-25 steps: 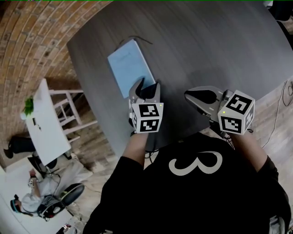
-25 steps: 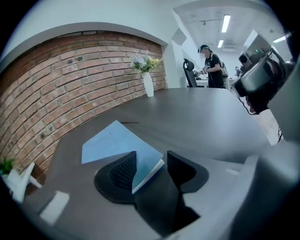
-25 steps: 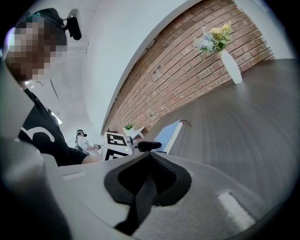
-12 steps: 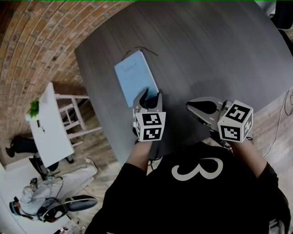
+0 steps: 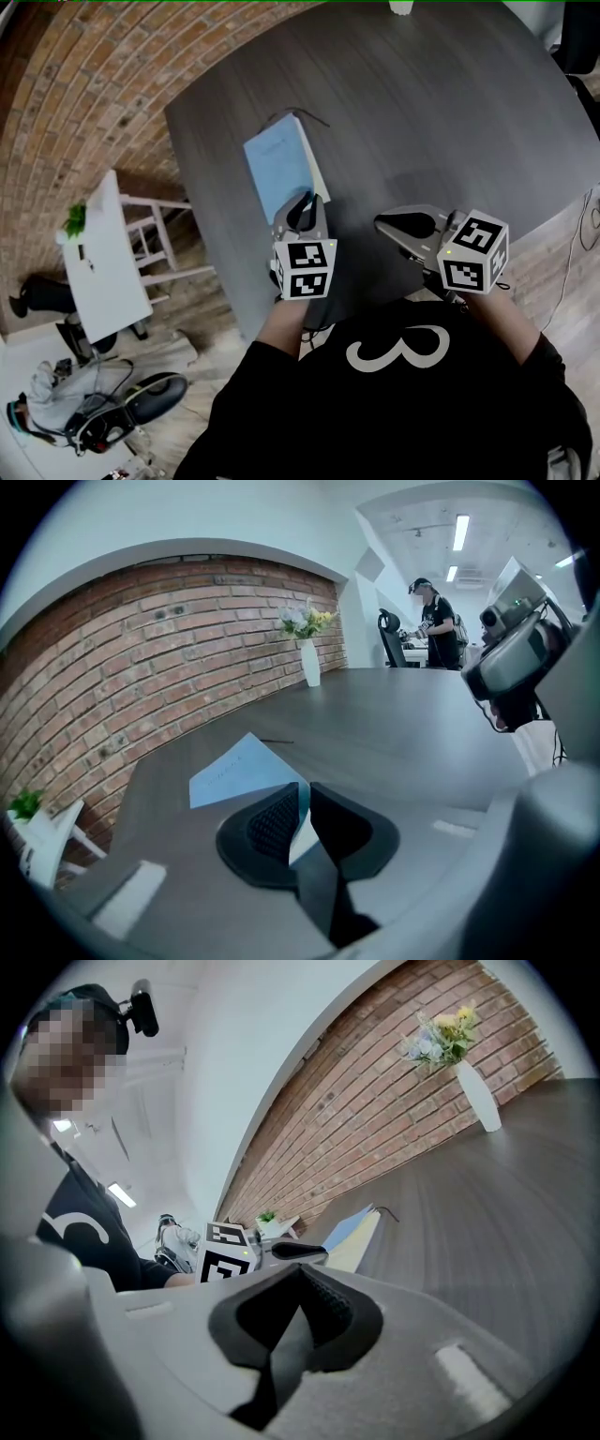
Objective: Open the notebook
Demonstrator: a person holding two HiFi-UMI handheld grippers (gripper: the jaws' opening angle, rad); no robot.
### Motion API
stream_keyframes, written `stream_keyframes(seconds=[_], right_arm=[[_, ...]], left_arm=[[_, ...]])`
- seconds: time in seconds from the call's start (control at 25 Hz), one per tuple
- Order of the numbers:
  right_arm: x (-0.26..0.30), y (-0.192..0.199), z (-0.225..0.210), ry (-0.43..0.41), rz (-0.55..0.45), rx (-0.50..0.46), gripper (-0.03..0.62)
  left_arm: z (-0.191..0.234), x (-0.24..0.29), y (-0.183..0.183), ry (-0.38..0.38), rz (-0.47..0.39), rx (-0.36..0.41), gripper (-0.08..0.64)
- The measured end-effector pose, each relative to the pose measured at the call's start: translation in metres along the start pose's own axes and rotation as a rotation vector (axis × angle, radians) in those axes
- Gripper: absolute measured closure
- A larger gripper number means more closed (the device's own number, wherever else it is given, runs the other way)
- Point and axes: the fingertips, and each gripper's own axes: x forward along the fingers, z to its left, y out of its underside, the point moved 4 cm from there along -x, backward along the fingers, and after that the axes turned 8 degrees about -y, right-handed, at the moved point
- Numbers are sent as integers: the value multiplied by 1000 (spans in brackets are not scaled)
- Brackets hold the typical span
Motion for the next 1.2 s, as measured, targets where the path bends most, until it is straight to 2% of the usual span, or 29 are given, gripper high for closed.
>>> stream_keyframes(seconds=[0.16,0.56,1.04,1.2], right_arm=[[1,-4,7,-7,7,-11,592],[27,-21,30,-9,-2,-46,592],[78,-35,66,-18,23,-64,591],[94,-36,74,-16,42,-67,591]], left_arm=[[11,-11,-10,-22,-36,-26,529],[56,-43,-18,-52,-104,-121,534],[122,-78,11,-61,-101,-310,532],[143,-83,27,-51,-93,-412,532]])
